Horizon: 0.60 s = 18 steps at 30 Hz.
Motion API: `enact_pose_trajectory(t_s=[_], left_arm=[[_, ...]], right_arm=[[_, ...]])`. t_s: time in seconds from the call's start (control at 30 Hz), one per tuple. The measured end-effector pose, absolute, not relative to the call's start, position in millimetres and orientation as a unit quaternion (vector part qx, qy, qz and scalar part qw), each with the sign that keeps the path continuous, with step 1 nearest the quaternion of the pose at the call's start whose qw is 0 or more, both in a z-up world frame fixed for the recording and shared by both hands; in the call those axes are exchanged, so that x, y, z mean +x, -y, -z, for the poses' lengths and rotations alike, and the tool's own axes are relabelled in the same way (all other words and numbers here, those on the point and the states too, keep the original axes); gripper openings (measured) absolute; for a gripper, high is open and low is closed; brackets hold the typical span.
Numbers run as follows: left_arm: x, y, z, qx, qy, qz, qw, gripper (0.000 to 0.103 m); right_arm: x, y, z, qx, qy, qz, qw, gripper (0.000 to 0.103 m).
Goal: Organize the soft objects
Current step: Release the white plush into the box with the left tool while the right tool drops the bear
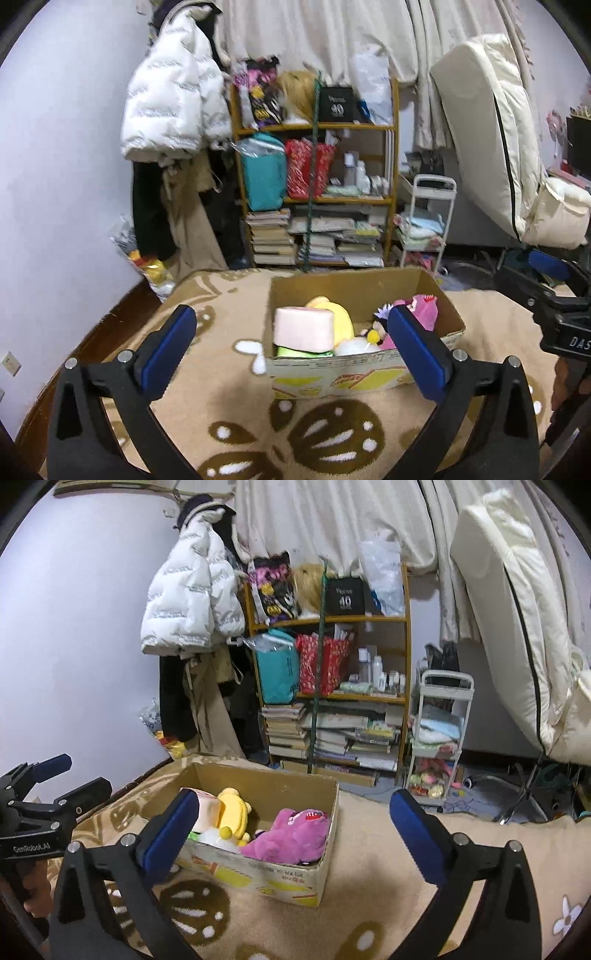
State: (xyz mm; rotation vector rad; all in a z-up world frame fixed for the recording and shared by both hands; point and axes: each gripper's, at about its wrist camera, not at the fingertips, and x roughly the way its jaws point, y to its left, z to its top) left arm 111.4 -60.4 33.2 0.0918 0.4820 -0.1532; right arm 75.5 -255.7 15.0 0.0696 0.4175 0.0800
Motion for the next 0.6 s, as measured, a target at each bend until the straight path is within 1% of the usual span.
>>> enact_pose_trajectory(t_s=[0.23, 0.6], left_arm=[[69, 51, -50, 0.068, -0.214, 0.064, 0.972, 0.102], [10, 24, -54, 0.047, -0.212, 0.061, 0.974, 0.102]], right_arm=[[33, 250, -34, 0.019, -0.184, -0.039, 0.982, 0.103], [-24, 251, -29, 0.019, -0.198, -0.019, 0.980, 0.103]])
